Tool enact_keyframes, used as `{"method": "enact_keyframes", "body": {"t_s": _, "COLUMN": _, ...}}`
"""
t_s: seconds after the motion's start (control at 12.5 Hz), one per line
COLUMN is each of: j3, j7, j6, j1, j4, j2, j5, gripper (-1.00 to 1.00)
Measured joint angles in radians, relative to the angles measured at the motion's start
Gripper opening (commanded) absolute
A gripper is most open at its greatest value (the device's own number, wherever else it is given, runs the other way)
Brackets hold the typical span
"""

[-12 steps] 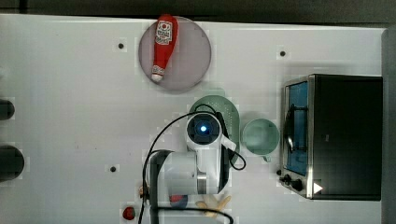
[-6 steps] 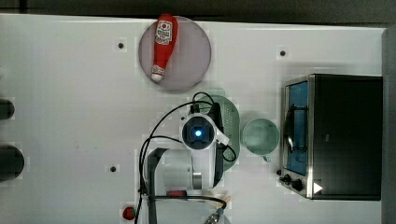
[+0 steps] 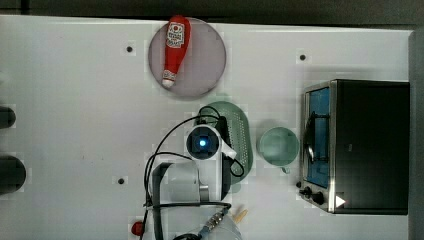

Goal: Drag strainer right to left.

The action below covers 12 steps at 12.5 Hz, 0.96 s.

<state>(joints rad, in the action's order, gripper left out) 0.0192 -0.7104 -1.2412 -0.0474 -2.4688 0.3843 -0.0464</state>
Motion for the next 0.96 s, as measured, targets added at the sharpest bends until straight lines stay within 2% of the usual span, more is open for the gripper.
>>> {"method": "enact_keyframes", "body": {"t_s": 0.16, "j3": -0.004, "j7": -0.003, "j6": 0.005, "j1": -0.027, "j4": 0.004, "j2": -0.003, "j5": 0.000, "gripper": 1.00}}
{"method": "enact_keyframes", "body": {"t_s": 0.56, "j3": 0.006, "j7": -0.003, "j6": 0.054, "j1": -0.104, "j4": 0.035, "j2": -0.009, "j5": 0.139, "gripper": 1.00}}
{"method": "enact_keyframes", "body": {"t_s": 0.72, "j3": 0.000, "j7": -0.008, "j6": 0.084, "j1": -0.149, "j4": 0.053, "j2": -0.008, "j5": 0.150, "gripper": 1.00}}
{"method": "enact_keyframes", "body": {"t_s": 0.96, "j3": 0.019, "j7": -0.120, "j6": 0.090, "j1": -0.190, "j4": 0.105, "j2": 0.028, "j5": 0.172, "gripper": 1.00}}
